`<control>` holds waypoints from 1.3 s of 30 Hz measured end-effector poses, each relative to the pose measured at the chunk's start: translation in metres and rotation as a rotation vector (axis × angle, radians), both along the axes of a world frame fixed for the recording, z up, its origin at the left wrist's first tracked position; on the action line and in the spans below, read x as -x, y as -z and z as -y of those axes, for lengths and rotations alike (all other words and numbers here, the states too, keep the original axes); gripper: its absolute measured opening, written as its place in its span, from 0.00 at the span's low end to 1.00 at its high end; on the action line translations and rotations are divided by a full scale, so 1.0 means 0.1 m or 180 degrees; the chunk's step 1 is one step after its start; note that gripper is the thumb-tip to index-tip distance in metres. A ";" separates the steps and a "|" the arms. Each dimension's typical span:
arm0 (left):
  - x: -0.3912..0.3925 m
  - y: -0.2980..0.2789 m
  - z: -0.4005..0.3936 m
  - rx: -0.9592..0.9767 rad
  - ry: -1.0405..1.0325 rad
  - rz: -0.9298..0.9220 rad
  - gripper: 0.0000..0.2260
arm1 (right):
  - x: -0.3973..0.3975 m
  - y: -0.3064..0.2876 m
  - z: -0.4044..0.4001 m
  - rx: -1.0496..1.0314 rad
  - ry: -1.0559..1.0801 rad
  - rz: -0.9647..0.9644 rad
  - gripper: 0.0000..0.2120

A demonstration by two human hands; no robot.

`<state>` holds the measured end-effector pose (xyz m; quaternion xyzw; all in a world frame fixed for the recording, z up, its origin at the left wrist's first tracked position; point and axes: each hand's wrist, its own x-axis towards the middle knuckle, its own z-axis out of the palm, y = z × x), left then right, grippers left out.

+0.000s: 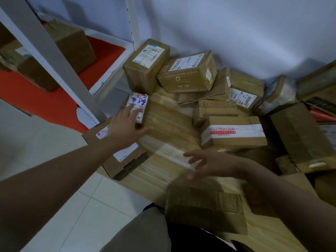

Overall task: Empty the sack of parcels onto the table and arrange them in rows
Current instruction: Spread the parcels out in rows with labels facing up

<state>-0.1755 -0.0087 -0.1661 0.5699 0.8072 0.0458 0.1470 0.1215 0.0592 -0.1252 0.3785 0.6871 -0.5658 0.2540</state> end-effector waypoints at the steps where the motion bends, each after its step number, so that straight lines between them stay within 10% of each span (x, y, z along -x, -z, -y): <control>1: -0.09 0.00 0.12 0.0000 0.0311 -0.0211 0.46 | -0.02 -0.02 0.03 0.0044 -0.0387 0.0148 0.45; 5: -0.31 0.13 0.49 0.0096 0.1182 -0.0314 0.53 | -0.07 -0.01 0.19 -0.0063 -0.1338 0.0700 0.52; 12: -1.03 -0.12 0.72 0.0840 0.1684 0.1752 0.53 | -0.18 0.13 0.30 -0.1416 -0.1738 0.0543 0.51; 19: -1.40 0.06 0.74 0.0676 0.2162 0.0835 0.51 | -0.34 0.06 0.26 -0.1940 -0.1043 0.0328 0.43; 27: -1.13 -0.15 0.34 0.0986 0.0409 0.2088 0.38 | -0.64 0.20 0.24 -0.2790 0.1380 -0.0674 0.27; 35: -0.69 -0.44 0.52 0.1486 -0.0423 0.3372 0.18 | -0.68 0.29 0.28 -0.1802 0.2989 -0.1205 0.32; 39: -0.62 -0.53 0.68 0.1163 -0.1033 0.3996 0.24 | -0.49 0.19 0.38 -0.0925 0.2880 -0.1079 0.35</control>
